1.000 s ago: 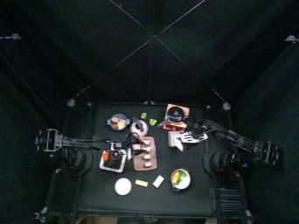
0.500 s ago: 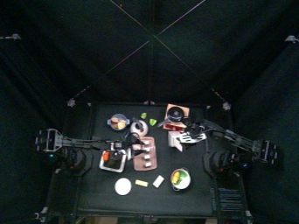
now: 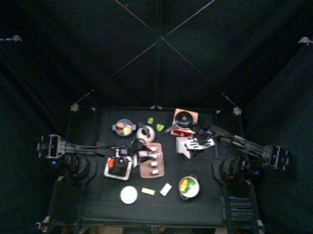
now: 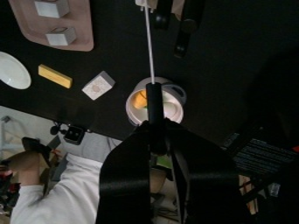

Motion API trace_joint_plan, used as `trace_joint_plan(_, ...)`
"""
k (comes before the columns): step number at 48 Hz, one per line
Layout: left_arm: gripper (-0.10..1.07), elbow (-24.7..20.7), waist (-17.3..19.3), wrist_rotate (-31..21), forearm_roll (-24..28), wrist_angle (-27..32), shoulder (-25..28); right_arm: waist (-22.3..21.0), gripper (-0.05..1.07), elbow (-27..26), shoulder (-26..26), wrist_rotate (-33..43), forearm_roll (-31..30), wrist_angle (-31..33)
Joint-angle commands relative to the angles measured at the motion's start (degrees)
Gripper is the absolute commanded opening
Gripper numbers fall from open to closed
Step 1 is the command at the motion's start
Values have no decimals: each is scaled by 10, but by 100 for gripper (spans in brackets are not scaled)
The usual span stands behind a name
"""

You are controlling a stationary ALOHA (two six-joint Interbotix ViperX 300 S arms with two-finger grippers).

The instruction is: Place cleaver in holder

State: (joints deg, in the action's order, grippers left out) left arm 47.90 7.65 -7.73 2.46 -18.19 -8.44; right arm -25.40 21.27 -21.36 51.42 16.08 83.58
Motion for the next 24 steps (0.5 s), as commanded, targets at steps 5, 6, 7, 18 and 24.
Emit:
trace_joint_plan(5, 84, -5, 2, 1, 0, -3, -4, -5, 31, -6, 1, 1, 3, 1)
trace_joint_plan(6, 84, -5, 2, 1, 0, -3, -4, -5, 31, -6, 2, 1, 3, 1)
trace_joint_plan(7, 84, -5, 2, 1, 0, -3, -4, -6, 31, -6, 4, 1, 4, 1)
trace_joint_plan(18, 84, -4, 2, 1, 0, -1, -5, -7, 31, -11, 18, 1, 4, 2)
trace_joint_plan(24, 84, -4, 2, 0, 0, 3, -7, -7, 32, -14, 21, 1, 4, 2)
